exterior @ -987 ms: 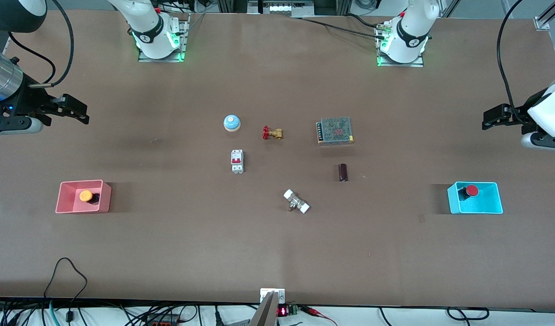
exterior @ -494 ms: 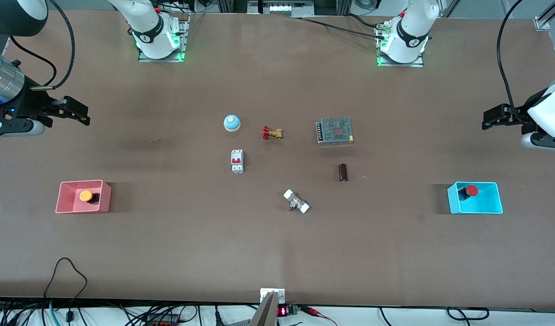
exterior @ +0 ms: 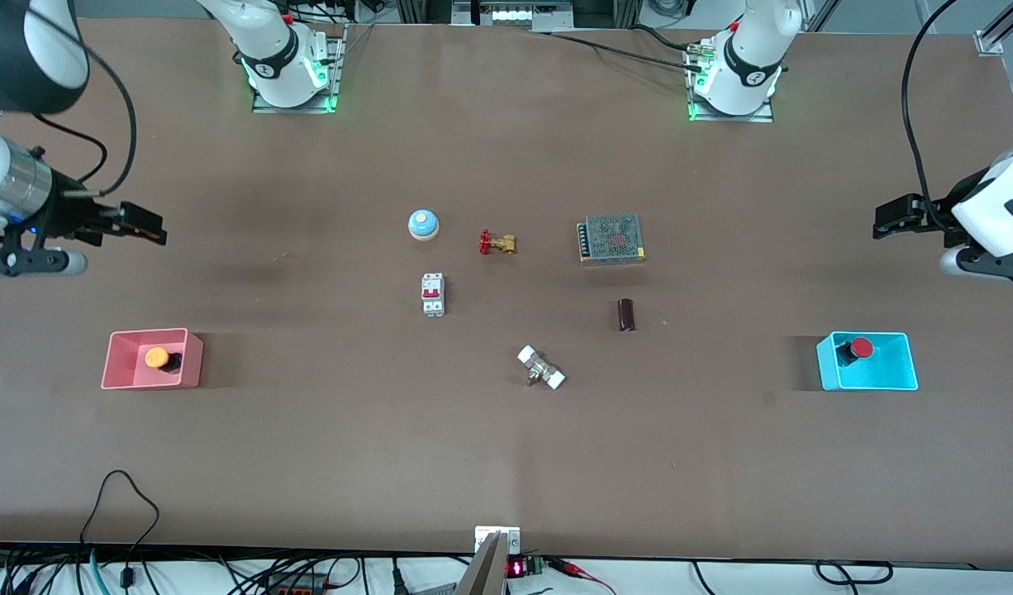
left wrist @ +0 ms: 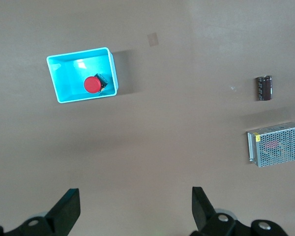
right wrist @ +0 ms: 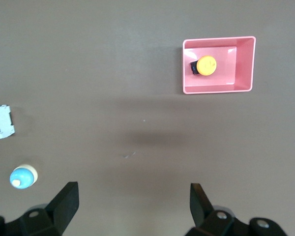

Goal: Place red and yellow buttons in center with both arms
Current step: 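Move the right gripper toward the pink box with the yellow button, then lower the right gripper into the pink box onto the yellow button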

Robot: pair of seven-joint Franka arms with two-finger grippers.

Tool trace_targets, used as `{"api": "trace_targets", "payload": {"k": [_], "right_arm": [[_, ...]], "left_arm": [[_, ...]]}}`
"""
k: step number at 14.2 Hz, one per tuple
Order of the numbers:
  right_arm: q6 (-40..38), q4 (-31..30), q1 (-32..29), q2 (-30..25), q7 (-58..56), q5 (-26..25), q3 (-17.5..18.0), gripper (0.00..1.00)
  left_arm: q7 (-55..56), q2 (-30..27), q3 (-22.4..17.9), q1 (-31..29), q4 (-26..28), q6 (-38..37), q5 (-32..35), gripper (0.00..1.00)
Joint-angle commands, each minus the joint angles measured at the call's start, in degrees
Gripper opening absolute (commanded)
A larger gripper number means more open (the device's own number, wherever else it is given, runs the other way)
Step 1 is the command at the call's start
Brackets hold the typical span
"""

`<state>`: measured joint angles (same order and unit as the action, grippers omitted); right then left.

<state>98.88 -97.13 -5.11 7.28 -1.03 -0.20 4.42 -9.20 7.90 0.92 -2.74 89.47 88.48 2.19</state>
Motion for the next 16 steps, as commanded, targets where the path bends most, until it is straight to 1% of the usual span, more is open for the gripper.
{"api": "trace_targets", "payload": {"k": [1,3,5,7,9,11,13,16], "right_arm": [[4.11,0.46,-1.39,3.51,-0.9,-2.33,0.5,1.0],[8.32,0.45,-1.74,5.98,-0.9,-2.87,0.5,1.0],[12.19,0.45,-2.79,8.61,-0.99,-4.62,0.5,1.0],[15.27,0.45,-4.02,10.9,-3.95,-5.68,0.5,1.0],[18.61,0.37,-5.51,13.19,-7.22,-5.69,0.5,1.0],[21.6,0.37,-5.78,15.12,-7.93,-5.77,0.5,1.0],[25.02,0.37,-6.66,16.88,-10.99,-5.77,0.5,1.0],[29.69,0.37,-8.07,19.6,-14.43,-5.77,0.5,1.0]], "left_arm": [[-0.12,0.8,0.23,0.19,-1.75,-1.3,1.07,1.0],[-0.12,0.8,0.22,0.19,-1.75,-1.3,1.07,1.0],[-0.12,0.89,0.31,0.19,-1.75,-1.3,1.07,1.0],[-0.12,0.89,0.31,0.19,-1.75,-1.3,1.07,1.0],[-0.12,1.76,0.31,0.28,-1.75,-1.3,1.07,1.0],[-0.21,2.29,0.31,0.37,-1.84,-1.21,1.07,1.0],[-0.12,2.12,0.49,0.28,-2.01,-1.21,1.07,1.0],[-0.03,2.03,0.23,0.01,-4.73,-2.35,1.07,1.0]]}}
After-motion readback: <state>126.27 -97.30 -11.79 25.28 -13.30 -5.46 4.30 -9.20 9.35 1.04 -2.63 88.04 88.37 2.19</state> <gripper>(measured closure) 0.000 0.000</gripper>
